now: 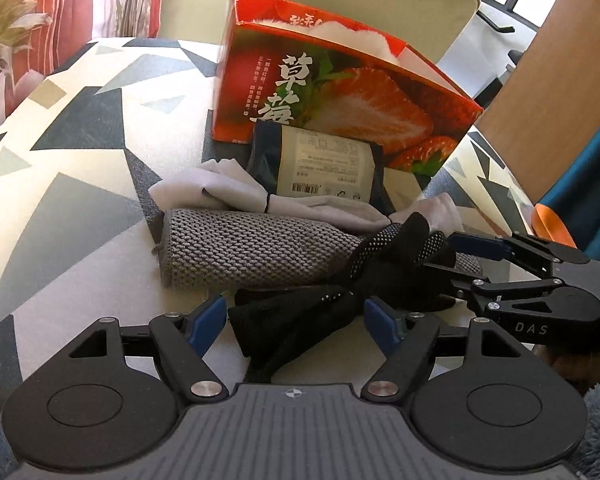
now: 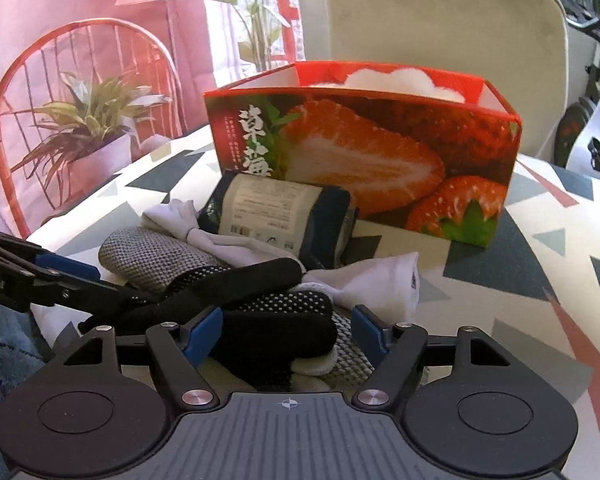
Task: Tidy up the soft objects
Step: 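Close both grippers on the black mesh glove on the grey towel, then lift the black glove with both grippers and carry it over the red box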
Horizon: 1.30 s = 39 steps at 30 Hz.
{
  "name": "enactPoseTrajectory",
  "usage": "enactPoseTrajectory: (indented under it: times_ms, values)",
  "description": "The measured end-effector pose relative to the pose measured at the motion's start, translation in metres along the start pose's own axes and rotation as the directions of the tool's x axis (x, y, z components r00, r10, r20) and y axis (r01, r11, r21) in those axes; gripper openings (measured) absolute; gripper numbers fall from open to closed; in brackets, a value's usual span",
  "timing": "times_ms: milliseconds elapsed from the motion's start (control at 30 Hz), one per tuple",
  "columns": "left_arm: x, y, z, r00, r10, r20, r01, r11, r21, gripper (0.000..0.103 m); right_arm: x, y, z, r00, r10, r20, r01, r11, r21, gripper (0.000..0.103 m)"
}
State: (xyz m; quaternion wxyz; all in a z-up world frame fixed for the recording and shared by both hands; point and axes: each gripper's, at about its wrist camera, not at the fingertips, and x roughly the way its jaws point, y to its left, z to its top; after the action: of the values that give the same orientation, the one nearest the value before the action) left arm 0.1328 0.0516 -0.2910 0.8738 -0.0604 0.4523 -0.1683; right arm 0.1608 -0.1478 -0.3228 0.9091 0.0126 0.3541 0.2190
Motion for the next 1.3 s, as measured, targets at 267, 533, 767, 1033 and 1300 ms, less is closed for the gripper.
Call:
enactPoseTrajectory:
  times_ms: [267, 533, 767, 1033, 1300]
  values:
    - [0.017, 0.006, -0.007, 0.997, 0.011, -0.079, -0.013, 1.0, -0.018, 0.064, 0.006, 0.006, -0.004, 1.0, -0.008, -0.004, 0.007, 0.999, -0.044, 0.064]
    - [0.018, 0.009, -0.009, 0.998, 0.004, -0.064, -0.006, 0.999, -0.031, 0.036, 0.008, 0.008, -0.01, 1.0, 0.004, -0.001, -0.004, 0.999, -0.044, 0.059]
    - [0.012, 0.009, -0.008, 0.999, -0.01, -0.036, 0.008, 0.999, -0.031, 0.021, 0.004, 0.008, -0.01, 0.999, 0.036, 0.004, -0.036, 0.999, -0.04, 0.035]
    - [-0.01, 0.0, -0.005, 0.998, -0.026, 0.061, 0.026, 1.0, 0.002, 0.02, -0.016, 0.004, -0.003, 0.992, 0.094, 0.083, -0.094, 0.996, 0.0, 0.01]
    - [-0.034, -0.014, 0.007, 0.981, -0.064, 0.181, 0.052, 0.996, 0.066, 0.019, -0.037, -0.009, 0.012, 0.969, 0.139, 0.206, -0.157, 0.985, 0.074, 0.009]
